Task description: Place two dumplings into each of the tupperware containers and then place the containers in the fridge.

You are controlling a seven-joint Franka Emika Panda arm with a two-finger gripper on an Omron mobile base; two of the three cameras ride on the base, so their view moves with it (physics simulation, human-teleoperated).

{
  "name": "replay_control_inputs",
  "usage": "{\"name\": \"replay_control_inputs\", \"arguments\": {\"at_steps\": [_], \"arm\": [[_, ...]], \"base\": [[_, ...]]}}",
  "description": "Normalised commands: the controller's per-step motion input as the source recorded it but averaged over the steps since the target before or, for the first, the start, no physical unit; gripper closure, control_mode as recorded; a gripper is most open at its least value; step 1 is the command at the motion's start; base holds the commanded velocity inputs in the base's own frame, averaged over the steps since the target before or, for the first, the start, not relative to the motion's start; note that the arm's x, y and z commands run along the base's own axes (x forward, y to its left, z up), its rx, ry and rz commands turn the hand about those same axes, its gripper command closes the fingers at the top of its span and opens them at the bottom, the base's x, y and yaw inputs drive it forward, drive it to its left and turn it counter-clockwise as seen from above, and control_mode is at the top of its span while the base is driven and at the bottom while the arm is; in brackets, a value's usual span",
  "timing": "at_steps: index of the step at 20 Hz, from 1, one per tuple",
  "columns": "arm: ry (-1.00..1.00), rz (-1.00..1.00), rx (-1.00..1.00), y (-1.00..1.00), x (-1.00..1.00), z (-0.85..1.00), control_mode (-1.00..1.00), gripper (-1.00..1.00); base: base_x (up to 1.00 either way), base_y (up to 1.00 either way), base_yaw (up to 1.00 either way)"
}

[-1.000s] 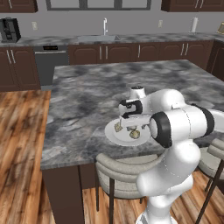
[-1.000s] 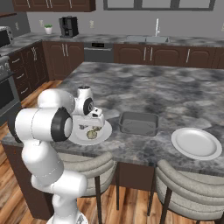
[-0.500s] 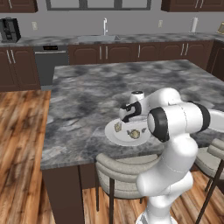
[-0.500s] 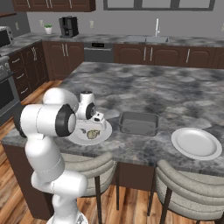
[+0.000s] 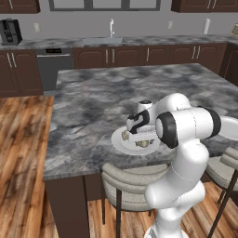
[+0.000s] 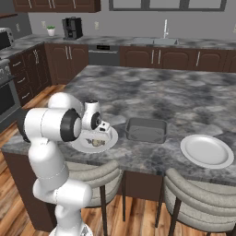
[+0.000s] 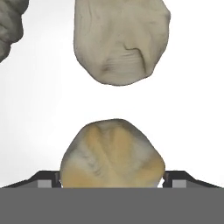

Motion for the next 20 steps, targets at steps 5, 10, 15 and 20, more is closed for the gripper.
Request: {"name": "replay_control_inputs", "arguments": {"at_steps": [5, 10, 15, 20], "arm": [[0.01, 0.0, 0.0, 0.0, 0.0, 0.0, -1.0, 1.0], [-0.01, 0.0, 0.0, 0.0, -0.32, 0.44, -1.0, 1.0], [0.0, 0.0, 0.0, 0.0, -0.53, 0.98, -1.0, 1.0], [-0.02, 0.0, 0.0, 0.0, -0.82, 0.66, -1.0, 1.0]], "base": [[0.0, 0.0, 0.0], [0.0, 0.0, 0.0], [0.0, 0.0, 0.0], [0.0, 0.0, 0.0]]}}
